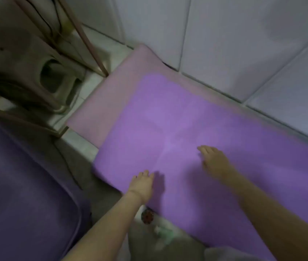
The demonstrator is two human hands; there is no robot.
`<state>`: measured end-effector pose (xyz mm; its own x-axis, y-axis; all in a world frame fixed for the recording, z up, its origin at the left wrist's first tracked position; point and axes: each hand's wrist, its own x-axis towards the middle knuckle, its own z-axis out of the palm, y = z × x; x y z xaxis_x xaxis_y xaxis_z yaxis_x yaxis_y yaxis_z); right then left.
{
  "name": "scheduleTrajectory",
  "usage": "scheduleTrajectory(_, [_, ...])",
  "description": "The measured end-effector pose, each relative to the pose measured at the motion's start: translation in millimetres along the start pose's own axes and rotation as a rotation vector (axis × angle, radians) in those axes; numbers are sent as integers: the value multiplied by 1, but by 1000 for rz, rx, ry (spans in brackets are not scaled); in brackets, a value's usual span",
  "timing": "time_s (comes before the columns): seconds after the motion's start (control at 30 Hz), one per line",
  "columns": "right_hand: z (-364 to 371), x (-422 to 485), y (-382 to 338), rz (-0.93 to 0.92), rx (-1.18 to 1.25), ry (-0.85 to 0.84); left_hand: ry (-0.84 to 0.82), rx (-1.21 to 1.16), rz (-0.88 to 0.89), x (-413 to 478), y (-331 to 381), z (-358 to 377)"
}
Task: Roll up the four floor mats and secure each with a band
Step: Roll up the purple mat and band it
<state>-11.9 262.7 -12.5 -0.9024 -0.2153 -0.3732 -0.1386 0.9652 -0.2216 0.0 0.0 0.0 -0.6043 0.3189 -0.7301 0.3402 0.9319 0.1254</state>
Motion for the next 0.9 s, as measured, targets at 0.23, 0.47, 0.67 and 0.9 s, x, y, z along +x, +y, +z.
scheduleTrajectory(0.23, [106, 42, 32, 71, -138, -284, 8, 78, 13, 105, 1, 82])
scheduleTrajectory(0.47, [150, 84, 17, 12, -169, -281, 80, 95, 34, 148, -15, 101])
scheduleTrajectory(0.67, [155, 125, -10, -23, -174, -270, 354, -92, -1, 172, -50, 65])
scheduleTrajectory(0.9, [142, 185, -57, -50, -204, -200, 658, -174, -310, 190, -140, 36])
